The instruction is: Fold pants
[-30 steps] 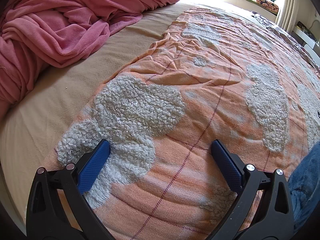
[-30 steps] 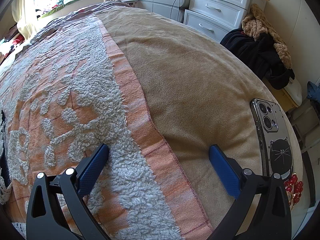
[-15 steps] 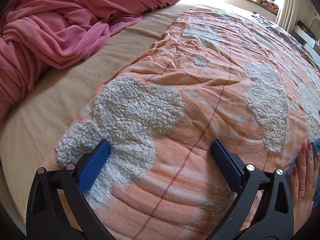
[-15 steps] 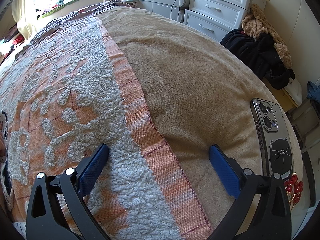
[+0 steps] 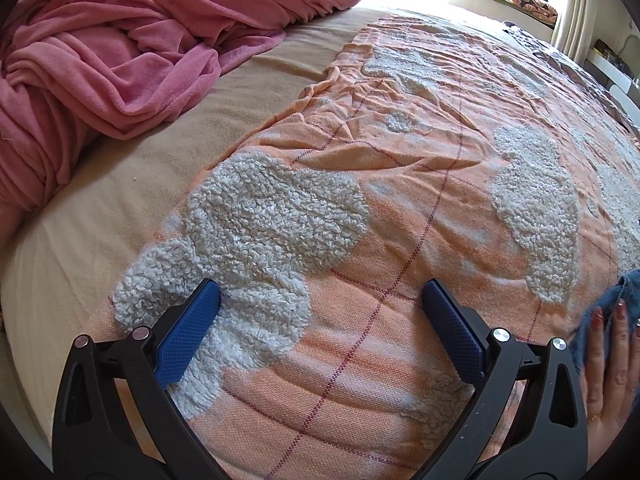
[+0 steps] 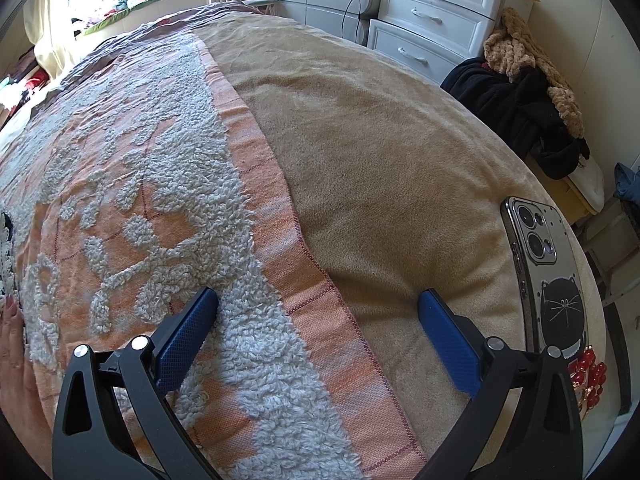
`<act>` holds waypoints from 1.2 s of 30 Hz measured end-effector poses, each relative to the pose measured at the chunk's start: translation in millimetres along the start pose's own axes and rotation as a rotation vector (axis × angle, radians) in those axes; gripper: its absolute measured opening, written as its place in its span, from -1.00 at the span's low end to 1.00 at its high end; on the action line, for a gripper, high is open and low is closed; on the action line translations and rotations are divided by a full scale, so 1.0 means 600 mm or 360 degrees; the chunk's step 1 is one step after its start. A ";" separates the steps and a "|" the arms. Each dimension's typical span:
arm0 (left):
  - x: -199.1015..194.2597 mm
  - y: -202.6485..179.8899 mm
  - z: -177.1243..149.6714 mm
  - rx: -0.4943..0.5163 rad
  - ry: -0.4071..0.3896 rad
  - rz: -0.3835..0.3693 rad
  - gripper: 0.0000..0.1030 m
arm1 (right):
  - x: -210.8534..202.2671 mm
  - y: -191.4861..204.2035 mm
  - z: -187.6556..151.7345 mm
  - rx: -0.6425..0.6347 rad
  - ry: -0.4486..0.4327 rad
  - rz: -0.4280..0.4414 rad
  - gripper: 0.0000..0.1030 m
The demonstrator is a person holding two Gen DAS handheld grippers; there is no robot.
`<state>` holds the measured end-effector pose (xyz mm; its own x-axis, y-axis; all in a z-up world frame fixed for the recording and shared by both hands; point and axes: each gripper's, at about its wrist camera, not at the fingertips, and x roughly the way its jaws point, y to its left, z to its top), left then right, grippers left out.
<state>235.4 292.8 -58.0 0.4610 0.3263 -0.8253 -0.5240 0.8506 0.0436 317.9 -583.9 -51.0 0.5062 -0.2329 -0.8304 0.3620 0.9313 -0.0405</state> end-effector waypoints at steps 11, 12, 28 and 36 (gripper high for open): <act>-0.002 0.003 0.003 -0.0006 0.0010 -0.0010 0.84 | 0.003 0.000 0.000 0.0006 0.0010 0.0010 0.92; -0.001 0.002 0.003 -0.0011 0.0010 -0.0015 0.84 | 0.004 0.001 0.001 0.0006 0.0010 0.0010 0.92; -0.230 -0.031 -0.067 0.0135 -0.0264 -0.0053 0.82 | -0.325 0.099 -0.163 -0.0260 -0.0589 0.0407 0.92; -0.411 -0.130 -0.322 0.0362 -0.0190 -0.0539 0.82 | -0.460 0.242 -0.436 -0.0545 -0.0328 0.0766 0.92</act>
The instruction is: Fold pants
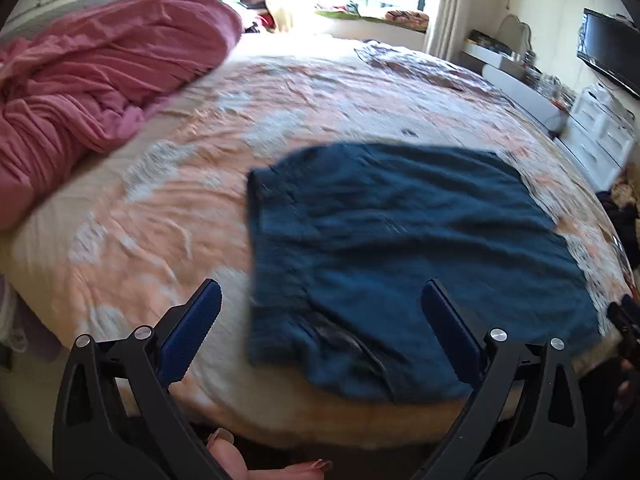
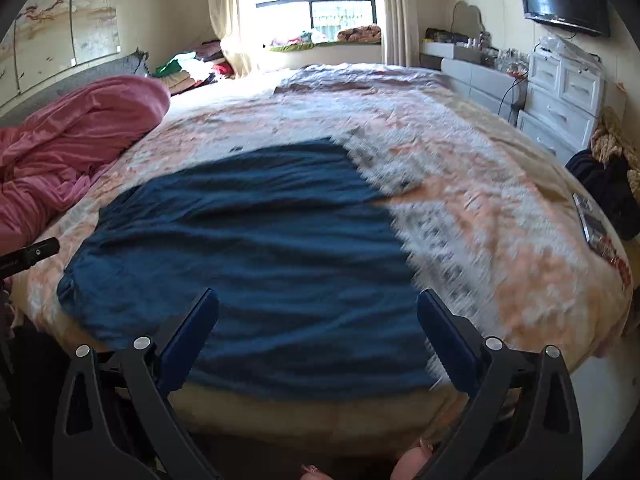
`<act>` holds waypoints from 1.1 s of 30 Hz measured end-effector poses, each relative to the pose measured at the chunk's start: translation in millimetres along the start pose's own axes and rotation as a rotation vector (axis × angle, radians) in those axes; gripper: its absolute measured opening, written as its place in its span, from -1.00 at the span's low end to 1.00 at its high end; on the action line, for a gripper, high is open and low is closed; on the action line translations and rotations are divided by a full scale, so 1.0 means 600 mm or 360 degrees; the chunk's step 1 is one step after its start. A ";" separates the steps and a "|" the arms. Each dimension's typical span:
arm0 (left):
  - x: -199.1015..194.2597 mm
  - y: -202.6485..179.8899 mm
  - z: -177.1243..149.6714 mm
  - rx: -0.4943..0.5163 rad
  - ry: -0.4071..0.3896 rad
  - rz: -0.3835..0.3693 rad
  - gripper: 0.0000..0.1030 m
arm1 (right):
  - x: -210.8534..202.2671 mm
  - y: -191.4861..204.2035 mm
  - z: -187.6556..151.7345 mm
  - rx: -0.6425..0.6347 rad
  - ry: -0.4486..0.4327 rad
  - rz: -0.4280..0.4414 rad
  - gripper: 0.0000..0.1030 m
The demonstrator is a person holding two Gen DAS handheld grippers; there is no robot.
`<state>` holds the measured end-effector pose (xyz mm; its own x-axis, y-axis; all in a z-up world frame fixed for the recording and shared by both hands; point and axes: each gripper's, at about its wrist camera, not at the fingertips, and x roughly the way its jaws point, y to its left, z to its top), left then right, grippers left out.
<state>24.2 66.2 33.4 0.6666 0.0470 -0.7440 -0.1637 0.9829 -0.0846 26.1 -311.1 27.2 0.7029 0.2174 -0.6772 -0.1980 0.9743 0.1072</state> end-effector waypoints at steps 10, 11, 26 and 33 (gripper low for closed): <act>0.019 -0.063 -0.089 0.0081 0.0165 -0.0011 0.82 | -0.001 0.085 -0.028 -0.0099 -0.0009 0.0099 0.92; 0.020 -0.066 -0.090 0.0079 0.0168 -0.0021 0.82 | -0.002 0.085 -0.026 -0.0099 -0.0015 0.0107 0.92; 0.008 -0.080 -0.095 0.0109 0.0140 -0.0073 0.82 | -0.018 0.069 -0.033 -0.0059 -0.0023 0.0120 0.92; 0.000 -0.085 -0.092 0.0127 0.0118 -0.0080 0.82 | -0.021 0.067 -0.036 -0.0066 -0.0020 0.0111 0.92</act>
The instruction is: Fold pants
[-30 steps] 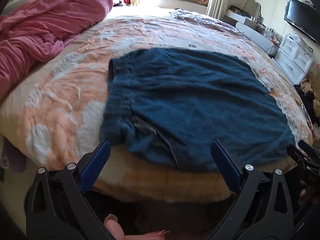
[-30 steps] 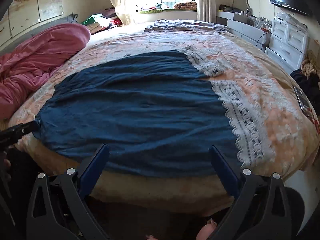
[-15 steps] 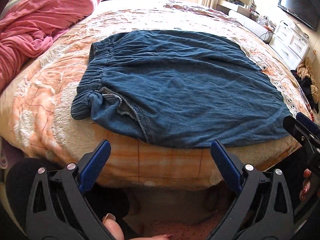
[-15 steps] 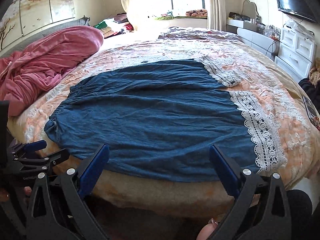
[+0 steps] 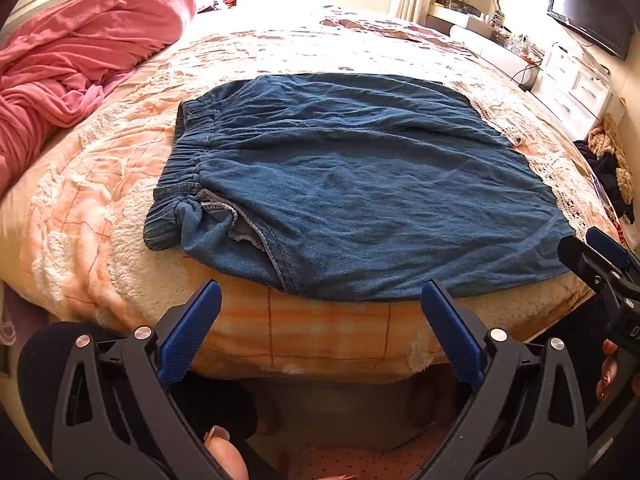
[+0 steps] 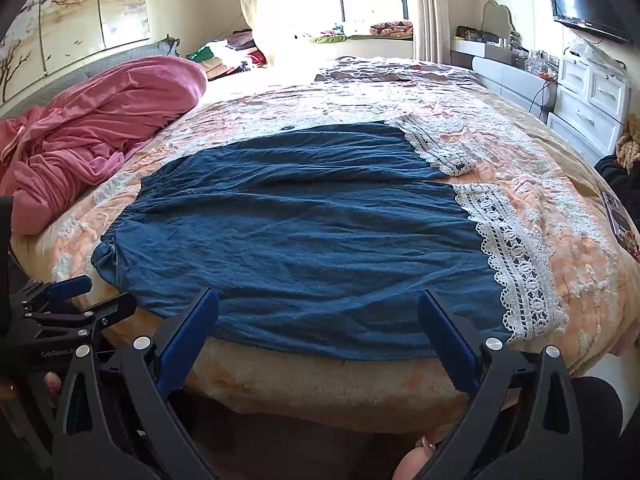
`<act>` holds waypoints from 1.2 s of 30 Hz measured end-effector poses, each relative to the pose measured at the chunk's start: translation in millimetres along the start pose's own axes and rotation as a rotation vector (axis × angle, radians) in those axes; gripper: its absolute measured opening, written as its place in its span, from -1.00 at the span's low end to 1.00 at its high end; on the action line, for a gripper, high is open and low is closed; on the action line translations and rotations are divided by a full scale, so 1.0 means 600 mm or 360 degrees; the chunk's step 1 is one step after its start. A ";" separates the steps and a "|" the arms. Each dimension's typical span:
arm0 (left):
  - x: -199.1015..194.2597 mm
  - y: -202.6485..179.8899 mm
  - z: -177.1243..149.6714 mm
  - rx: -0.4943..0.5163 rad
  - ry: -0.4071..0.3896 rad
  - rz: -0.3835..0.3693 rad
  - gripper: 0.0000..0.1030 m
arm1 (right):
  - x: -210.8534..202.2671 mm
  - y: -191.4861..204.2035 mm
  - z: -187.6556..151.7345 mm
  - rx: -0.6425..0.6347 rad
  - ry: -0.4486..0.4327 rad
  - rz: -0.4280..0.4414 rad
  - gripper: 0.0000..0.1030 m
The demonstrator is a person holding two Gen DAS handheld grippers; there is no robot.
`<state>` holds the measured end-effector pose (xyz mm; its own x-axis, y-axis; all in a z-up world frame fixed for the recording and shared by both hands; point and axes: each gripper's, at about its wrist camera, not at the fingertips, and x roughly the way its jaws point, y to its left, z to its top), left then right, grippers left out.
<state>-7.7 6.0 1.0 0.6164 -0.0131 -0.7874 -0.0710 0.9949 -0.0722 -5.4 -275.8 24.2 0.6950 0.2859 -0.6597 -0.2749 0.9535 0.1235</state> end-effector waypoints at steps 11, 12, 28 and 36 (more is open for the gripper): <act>-0.005 -0.002 0.001 0.0000 -0.0011 -0.0008 0.82 | -0.007 0.001 0.002 -0.0010 -0.0022 -0.0010 0.92; -0.006 -0.003 0.001 0.0000 -0.0014 -0.0011 0.82 | -0.008 0.002 0.002 -0.0014 -0.0025 -0.0008 0.92; -0.013 -0.006 0.003 0.0002 -0.0035 -0.0015 0.82 | -0.012 0.003 0.003 -0.0020 -0.0036 -0.0003 0.92; -0.016 -0.006 0.003 -0.0002 -0.0041 -0.0009 0.82 | -0.014 0.005 0.005 -0.0030 -0.0045 -0.0009 0.92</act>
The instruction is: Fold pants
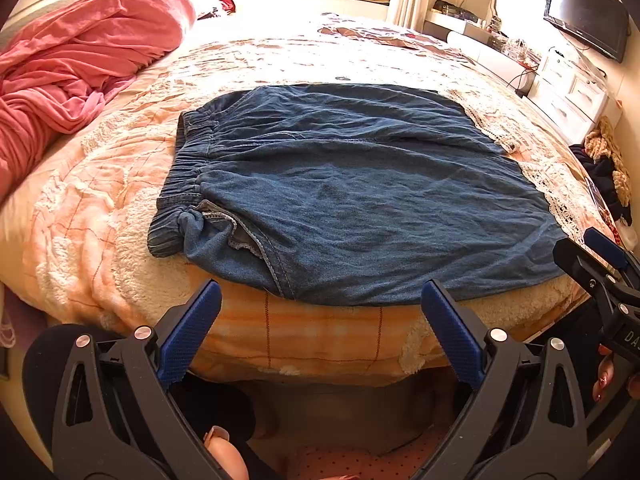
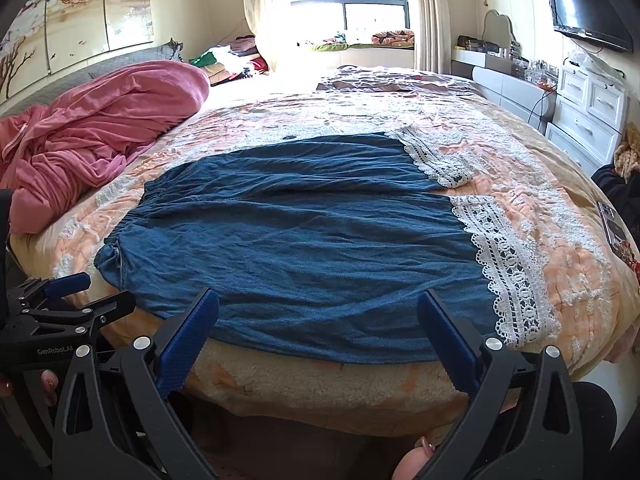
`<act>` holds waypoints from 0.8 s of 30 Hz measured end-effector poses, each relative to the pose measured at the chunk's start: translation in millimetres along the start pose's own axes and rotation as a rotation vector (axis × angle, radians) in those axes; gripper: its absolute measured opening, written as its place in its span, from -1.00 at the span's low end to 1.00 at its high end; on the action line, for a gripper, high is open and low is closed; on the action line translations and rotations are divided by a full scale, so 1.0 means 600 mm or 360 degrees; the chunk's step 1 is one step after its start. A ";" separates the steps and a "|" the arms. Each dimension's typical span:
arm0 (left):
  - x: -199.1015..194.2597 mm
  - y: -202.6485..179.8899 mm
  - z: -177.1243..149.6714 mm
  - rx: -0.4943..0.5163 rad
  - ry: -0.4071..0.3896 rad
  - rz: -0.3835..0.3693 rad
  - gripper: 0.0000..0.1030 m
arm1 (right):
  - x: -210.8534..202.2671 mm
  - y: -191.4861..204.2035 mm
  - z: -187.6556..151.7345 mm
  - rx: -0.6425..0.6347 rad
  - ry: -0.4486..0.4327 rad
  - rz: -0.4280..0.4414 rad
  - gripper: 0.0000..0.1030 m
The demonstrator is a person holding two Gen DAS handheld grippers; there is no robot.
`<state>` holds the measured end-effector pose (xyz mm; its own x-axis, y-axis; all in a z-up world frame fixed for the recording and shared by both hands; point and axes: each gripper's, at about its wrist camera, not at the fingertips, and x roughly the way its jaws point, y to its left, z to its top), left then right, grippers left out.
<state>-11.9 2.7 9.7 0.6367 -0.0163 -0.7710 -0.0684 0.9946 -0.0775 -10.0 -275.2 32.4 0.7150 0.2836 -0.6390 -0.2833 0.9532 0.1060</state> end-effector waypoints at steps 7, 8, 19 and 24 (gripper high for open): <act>-0.002 0.000 0.001 0.0001 -0.0005 -0.0004 0.82 | 0.000 0.001 0.000 -0.0006 0.0000 0.0000 0.92; -0.002 0.000 0.002 0.0001 -0.0006 -0.0003 0.82 | 0.001 0.002 0.000 -0.0007 0.0000 0.0000 0.92; -0.003 0.003 0.006 -0.0003 -0.0012 0.0000 0.82 | 0.001 0.002 0.001 -0.0011 -0.0001 -0.0002 0.92; -0.004 0.003 0.007 -0.0002 -0.0015 0.0005 0.82 | 0.003 0.004 0.001 -0.0016 0.0005 -0.0002 0.92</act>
<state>-10.4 4.9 14.4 0.6438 -0.0120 -0.7651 -0.0715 0.9946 -0.0758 -9.4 -272.6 31.9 0.7135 0.2821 -0.6413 -0.2887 0.9524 0.0977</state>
